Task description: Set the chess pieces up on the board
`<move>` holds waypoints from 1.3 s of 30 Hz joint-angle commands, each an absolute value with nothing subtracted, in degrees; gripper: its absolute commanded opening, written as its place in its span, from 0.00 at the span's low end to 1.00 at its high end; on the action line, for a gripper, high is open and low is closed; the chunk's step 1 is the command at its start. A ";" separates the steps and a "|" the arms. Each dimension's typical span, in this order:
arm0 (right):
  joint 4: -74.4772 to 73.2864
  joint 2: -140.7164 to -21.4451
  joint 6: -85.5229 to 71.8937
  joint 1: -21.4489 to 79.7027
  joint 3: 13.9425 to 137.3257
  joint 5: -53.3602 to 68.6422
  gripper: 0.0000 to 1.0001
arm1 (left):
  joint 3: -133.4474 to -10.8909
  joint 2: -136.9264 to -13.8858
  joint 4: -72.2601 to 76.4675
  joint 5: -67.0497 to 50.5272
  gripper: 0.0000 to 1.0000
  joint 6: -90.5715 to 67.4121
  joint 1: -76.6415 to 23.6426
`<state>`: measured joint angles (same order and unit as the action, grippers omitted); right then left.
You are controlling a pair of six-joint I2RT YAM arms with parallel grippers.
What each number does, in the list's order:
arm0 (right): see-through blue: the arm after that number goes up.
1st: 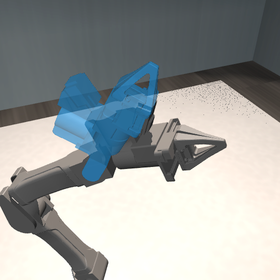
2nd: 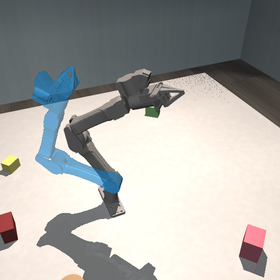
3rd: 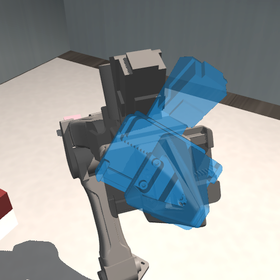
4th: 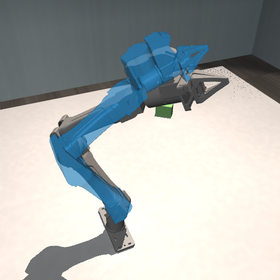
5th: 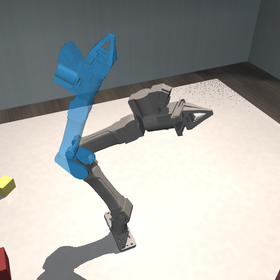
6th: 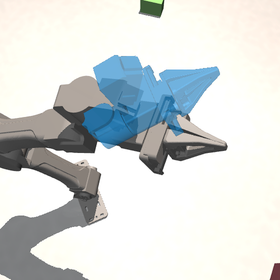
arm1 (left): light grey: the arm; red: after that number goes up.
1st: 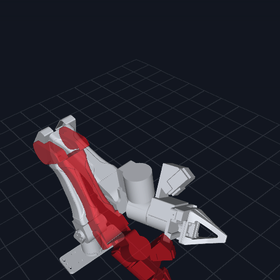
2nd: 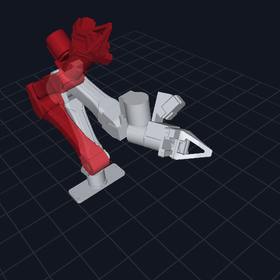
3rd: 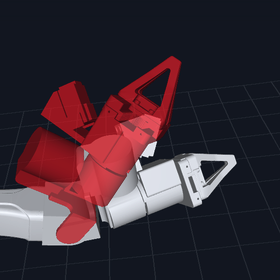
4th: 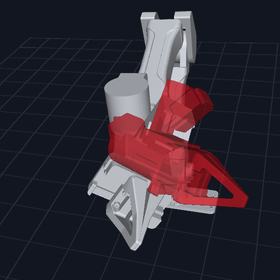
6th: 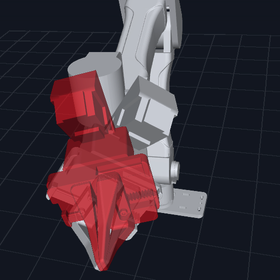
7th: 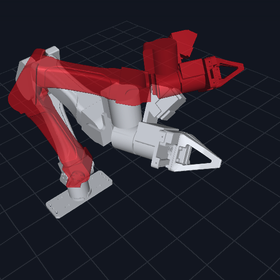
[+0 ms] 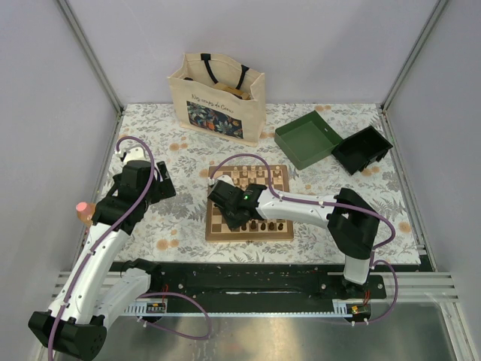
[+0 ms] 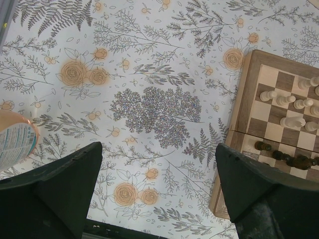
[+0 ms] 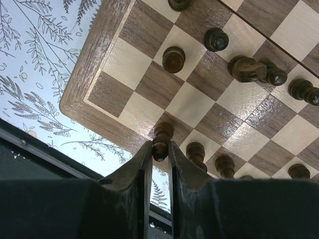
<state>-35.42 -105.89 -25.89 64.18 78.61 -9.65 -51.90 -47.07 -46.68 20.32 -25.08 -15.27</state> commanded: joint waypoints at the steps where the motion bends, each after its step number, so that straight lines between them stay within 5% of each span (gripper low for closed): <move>1: -35.33 -105.12 -25.40 64.42 78.31 -11.34 0.22 | -51.94 -47.11 -45.09 19.95 0.99 -24.70 -14.94; 39: -35.95 -103.98 -24.43 63.90 76.82 -10.63 0.21 | -51.77 -46.93 -45.09 19.86 0.99 -24.61 -14.94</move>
<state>-34.68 -105.60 -25.36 64.12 77.87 -9.85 -51.90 -47.09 -46.68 20.10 -25.08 -15.20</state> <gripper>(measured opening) 0.240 0.988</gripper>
